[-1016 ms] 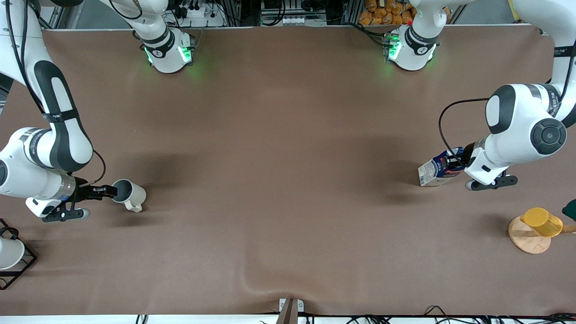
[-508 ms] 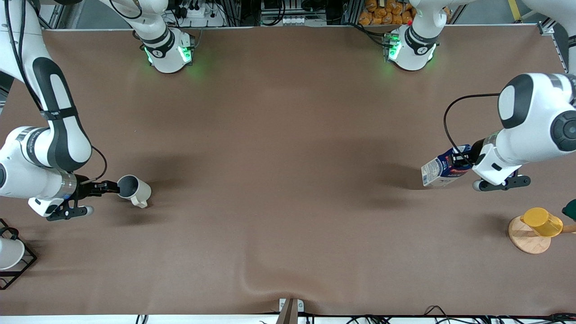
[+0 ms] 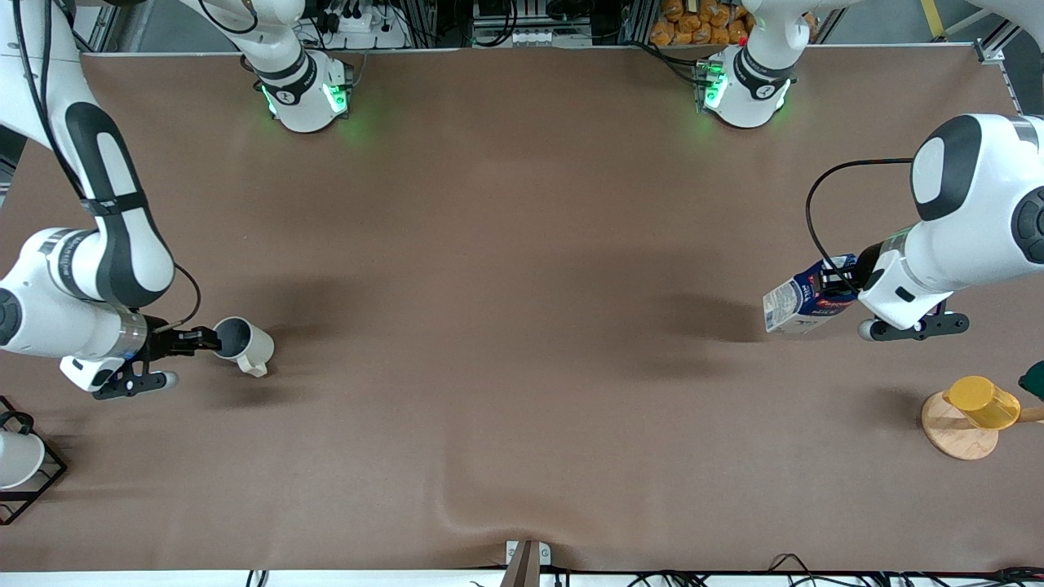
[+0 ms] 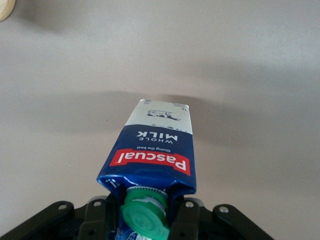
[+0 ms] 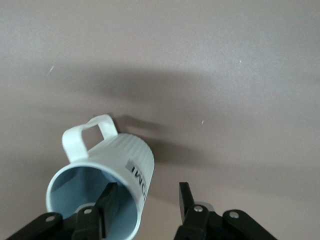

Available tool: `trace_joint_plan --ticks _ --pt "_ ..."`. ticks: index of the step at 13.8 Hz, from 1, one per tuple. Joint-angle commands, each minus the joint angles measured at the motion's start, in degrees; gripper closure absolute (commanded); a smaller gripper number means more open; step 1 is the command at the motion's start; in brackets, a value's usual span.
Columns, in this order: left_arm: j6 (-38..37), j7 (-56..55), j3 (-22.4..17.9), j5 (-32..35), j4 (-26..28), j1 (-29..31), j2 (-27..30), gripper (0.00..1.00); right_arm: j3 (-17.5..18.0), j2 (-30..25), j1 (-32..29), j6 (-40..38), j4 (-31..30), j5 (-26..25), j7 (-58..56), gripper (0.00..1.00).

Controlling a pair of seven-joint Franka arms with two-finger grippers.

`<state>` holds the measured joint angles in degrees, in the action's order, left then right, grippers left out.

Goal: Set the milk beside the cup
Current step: 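Lift the milk carton with the left gripper while the right gripper lifts the mug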

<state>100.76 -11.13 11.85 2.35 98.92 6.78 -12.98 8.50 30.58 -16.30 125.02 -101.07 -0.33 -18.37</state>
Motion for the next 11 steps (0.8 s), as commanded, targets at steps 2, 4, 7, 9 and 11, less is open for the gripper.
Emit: trace_joint_plan --ticks 2,4,7,9,11 --pt "-1.09 1.29 0.10 -0.24 -0.13 0.34 0.06 0.63 0.11 -1.31 0.83 4.62 -4.31 0.94 -0.79 0.78" --pt "-1.09 1.29 0.10 -0.24 -0.22 0.25 0.06 0.63 0.11 -1.66 0.65 3.92 -3.97 0.94 -0.26 1.00" --pt "-1.09 1.29 0.10 -0.24 -0.22 0.08 0.15 0.63 0.37 -3.15 2.83 -5.87 1.63 1.03 6.29 1.00" --pt "-1.09 1.20 0.10 -0.24 -0.31 -0.01 0.24 0.63 0.46 -4.73 7.83 -14.86 6.48 1.03 15.69 1.00" --pt "-1.09 1.20 0.10 -0.24 -0.31 -0.10 0.33 0.63 0.55 -7.37 11.97 -16.38 7.28 1.47 23.17 1.00"
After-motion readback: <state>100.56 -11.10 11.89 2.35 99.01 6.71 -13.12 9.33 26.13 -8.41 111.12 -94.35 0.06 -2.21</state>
